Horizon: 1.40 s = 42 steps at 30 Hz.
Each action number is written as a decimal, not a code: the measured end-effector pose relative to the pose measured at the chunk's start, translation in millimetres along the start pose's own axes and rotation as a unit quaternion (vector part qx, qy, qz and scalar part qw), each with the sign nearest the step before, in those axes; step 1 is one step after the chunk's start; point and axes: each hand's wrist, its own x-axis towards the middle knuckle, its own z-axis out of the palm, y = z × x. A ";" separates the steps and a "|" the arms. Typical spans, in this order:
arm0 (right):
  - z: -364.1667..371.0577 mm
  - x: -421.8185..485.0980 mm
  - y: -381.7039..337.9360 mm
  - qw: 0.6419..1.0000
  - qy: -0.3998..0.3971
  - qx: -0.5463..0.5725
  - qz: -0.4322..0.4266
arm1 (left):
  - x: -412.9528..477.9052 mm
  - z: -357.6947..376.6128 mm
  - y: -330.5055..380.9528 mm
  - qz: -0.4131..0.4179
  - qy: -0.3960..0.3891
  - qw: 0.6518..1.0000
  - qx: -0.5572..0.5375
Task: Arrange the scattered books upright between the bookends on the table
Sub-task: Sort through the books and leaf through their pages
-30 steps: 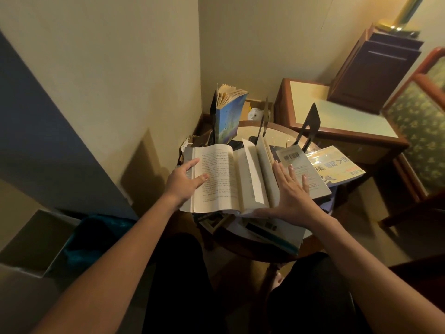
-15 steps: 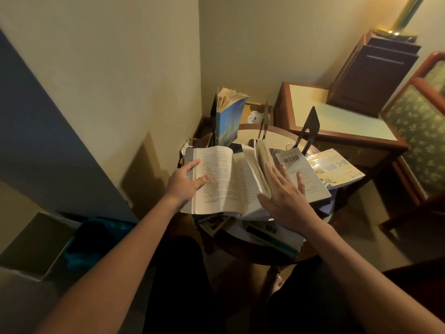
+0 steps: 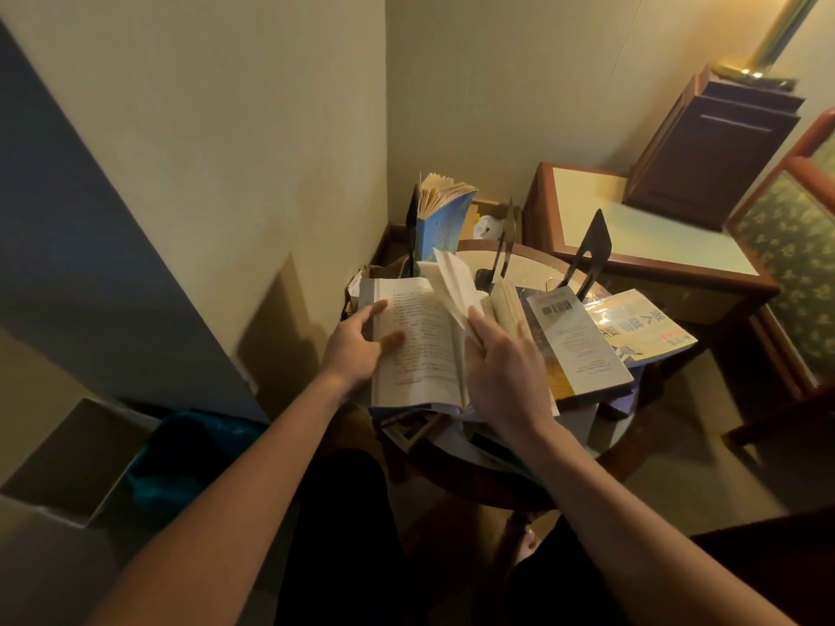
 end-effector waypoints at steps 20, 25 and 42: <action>5.4 1.0 -6.8 0.983 -0.007 0.127 0.132 | -2.9 2.5 4.0 -0.025 0.012 0.999 -0.043; 10.5 -4.5 -19.2 0.994 -0.042 0.082 0.054 | -3.5 -0.8 8.0 -0.026 0.003 0.998 -0.051; 35.0 -3.3 -19.2 0.984 -0.171 0.023 -0.045 | 4.3 3.6 -9.2 -0.025 0.029 0.994 0.102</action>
